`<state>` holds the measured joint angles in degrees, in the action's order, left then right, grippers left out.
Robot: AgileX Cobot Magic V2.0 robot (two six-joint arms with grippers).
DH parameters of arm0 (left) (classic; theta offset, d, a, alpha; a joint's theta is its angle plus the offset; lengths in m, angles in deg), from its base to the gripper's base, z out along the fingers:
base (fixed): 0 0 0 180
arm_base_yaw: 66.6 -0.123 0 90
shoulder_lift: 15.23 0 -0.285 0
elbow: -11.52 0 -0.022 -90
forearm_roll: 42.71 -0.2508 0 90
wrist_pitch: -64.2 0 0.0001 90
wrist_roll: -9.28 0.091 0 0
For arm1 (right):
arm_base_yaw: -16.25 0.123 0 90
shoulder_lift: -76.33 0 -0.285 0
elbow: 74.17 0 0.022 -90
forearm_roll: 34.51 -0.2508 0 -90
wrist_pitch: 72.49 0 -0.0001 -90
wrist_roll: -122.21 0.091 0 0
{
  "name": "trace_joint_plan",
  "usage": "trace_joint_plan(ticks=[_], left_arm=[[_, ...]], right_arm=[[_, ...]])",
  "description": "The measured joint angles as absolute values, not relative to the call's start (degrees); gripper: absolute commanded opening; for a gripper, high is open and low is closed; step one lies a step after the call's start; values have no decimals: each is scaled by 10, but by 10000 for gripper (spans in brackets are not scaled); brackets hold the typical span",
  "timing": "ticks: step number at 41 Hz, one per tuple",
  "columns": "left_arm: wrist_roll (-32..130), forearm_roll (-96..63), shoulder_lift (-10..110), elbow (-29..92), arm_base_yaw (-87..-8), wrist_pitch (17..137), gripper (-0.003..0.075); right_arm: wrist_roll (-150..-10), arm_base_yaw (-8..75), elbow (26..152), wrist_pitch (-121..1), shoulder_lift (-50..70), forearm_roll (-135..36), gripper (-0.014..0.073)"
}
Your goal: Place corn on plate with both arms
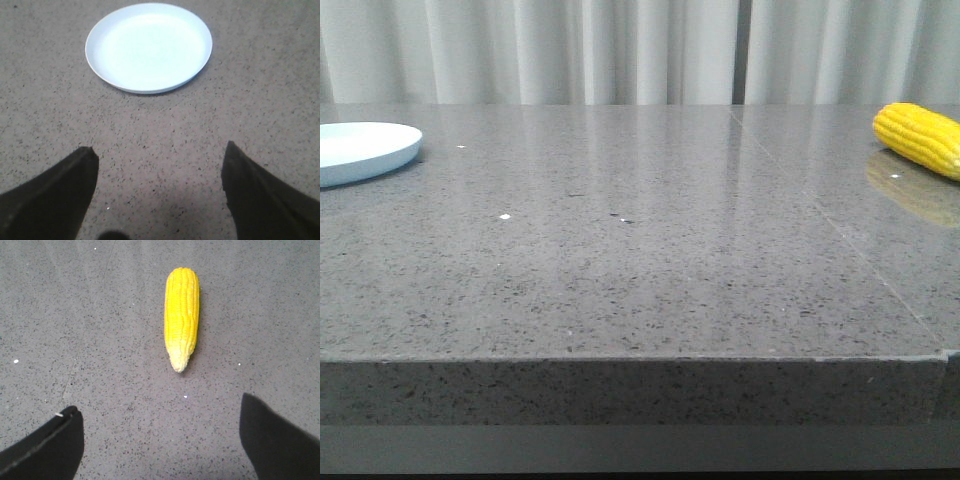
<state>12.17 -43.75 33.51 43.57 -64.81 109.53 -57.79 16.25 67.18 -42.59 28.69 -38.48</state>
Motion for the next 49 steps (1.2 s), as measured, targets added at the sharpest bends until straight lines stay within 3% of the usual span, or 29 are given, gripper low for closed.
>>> trace_joint_plan(ticks=[15,23,36,49], left_arm=[[122,-476,485,324,-652,1175,512],[127,-474,607,268,-702,1191,512],[284,-242,751,198,-842,1155,512],[315,-191,868,123,-856,1127,512]], right_arm=[[-578,163,672,-429,287,-385,655],[-578,163,672,-430,287,-386,655],[-578,163,672,-431,287,-386,655],[-578,163,672,-431,287,-386,655]])
